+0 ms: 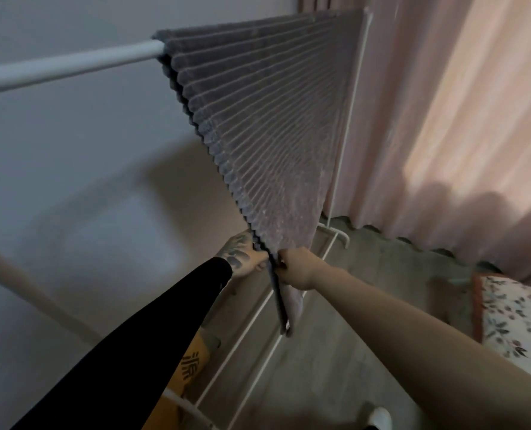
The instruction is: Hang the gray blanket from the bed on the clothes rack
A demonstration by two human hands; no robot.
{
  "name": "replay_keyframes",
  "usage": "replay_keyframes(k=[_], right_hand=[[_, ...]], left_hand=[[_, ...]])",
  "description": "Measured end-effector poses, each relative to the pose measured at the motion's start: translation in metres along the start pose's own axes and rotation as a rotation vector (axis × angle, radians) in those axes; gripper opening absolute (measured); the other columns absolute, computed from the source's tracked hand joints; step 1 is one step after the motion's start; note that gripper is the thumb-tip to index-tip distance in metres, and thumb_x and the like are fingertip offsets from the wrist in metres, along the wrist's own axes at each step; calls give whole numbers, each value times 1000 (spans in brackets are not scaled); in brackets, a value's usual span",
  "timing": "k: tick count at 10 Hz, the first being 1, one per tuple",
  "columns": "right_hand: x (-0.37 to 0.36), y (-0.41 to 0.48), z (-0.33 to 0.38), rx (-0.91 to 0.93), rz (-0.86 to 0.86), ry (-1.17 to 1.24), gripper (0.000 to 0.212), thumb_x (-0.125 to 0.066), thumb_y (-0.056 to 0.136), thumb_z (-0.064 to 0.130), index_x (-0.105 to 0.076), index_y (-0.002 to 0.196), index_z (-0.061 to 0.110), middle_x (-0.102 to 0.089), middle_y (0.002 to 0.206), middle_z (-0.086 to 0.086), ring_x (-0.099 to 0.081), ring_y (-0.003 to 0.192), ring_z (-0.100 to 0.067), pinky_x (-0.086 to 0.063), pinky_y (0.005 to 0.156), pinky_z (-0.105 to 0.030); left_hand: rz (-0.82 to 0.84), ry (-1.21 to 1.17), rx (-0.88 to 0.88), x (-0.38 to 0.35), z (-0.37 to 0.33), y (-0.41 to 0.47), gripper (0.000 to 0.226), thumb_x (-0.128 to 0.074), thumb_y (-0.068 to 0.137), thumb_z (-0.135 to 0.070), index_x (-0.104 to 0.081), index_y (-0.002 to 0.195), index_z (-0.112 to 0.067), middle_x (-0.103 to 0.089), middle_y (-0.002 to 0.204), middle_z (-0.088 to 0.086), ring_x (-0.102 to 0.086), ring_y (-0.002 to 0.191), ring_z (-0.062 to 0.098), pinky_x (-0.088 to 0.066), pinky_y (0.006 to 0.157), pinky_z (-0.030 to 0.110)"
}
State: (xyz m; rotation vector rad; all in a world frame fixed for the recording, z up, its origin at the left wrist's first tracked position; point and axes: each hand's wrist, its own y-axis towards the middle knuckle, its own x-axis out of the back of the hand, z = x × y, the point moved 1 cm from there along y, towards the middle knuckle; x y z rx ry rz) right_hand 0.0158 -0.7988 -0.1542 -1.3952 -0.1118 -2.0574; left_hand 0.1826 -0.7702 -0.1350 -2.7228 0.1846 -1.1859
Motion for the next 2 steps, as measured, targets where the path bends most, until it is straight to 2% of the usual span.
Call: replay_keyframes(k=[1,2], right_hand=[[-10,-14,6,5,42,-77,24,-48,105,22,-65,106,5,-69,120,-22,-64,109,-39,-46,82,-35],[-8,-28,6,-22,4,-67,36,-58,101,24,-64,128,2,-67,131,-20,-61,123,-39,-51,96,-38]], left_hand=[[-18,56,15,-2,-3,-7,18,-64,89,-16,-72,93,-1,-79,84,13,-77,79,26,-63,78,35],[8,120,108,0,-3,-15,14,-65,83,-20,-69,91,-10,-80,82,9,-77,78,22,-60,68,27]])
